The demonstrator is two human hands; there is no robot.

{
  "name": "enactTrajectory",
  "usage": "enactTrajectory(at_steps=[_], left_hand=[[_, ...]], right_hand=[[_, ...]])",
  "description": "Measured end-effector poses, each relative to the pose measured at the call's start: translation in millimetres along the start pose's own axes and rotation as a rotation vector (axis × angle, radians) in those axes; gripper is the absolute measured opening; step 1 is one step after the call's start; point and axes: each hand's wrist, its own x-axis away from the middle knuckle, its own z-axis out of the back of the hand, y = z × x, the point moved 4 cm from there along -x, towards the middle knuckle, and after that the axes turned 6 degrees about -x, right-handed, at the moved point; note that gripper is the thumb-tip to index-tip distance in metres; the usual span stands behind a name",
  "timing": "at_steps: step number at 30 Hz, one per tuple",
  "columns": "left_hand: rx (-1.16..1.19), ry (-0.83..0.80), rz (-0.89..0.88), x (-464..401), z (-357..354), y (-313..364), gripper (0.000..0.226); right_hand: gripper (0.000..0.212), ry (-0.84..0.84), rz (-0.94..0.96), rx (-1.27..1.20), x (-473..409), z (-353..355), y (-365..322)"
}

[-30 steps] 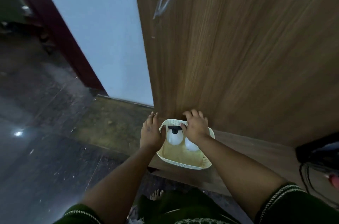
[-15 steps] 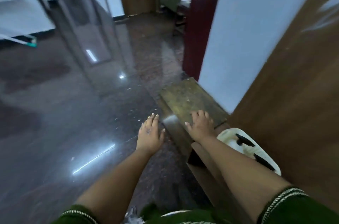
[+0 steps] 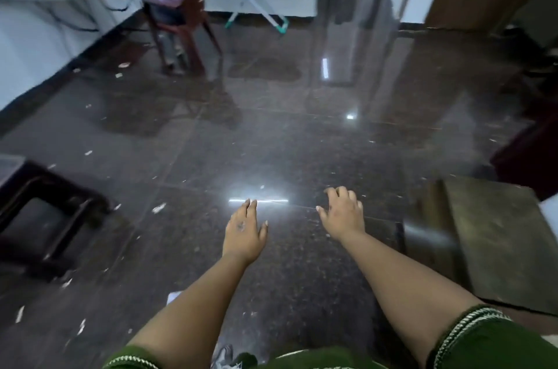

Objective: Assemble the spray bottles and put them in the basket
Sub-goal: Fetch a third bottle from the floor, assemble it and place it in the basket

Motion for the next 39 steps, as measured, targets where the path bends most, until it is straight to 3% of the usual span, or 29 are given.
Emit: enactTrajectory(at_steps=[6, 10, 17, 24, 27, 31, 34, 37, 39], left_hand=[[-0.037, 0.028, 0.357, 73.2, 37.9, -155.5, 0.062], [0.036, 0.088, 0.622, 123.6, 48.4, -223.9, 0.062], [0.048, 0.069, 0.898, 174.3, 38.8, -276.3, 0.064], [0.179, 0.131, 1.111, 158.4, 11.3, -301.2, 0.063], [0.208, 0.001, 1.133, 148.4, -23.7, -312.6, 0.062], [0.215, -0.307, 1.103, 138.3, -86.0, -332.4, 0.073], [0.351, -0.24, 1.235, 131.1, -132.5, -362.6, 0.082], [0.541, -0.089, 1.409, 126.4, -183.4, -393.2, 0.083], [0.568, -0.095, 1.445, 121.5, -218.6, -415.3, 0.081]], right_hand=[[0.042, -0.16, 0.193, -0.053, 3.0, -78.9, -132.3], [0.044, -0.304, 0.338, -0.077, 14.5, -124.1, -204.1], [0.048, -0.578, 0.524, 0.039, 18.4, -186.1, -276.6], [0.064, -0.785, 0.609, 0.179, 0.5, -254.2, -301.1], [0.068, -0.853, 0.567, 0.195, -6.1, -294.0, -301.8], [0.074, -0.982, 0.205, 0.023, -8.5, -361.3, -291.2], [0.075, -1.013, 0.01, -0.025, -6.3, -429.4, -280.0], [0.077, -1.06, -0.037, 0.009, -1.4, -497.6, -267.3], [0.079, -1.084, -0.052, 0.028, 2.1, -540.6, -259.3]])
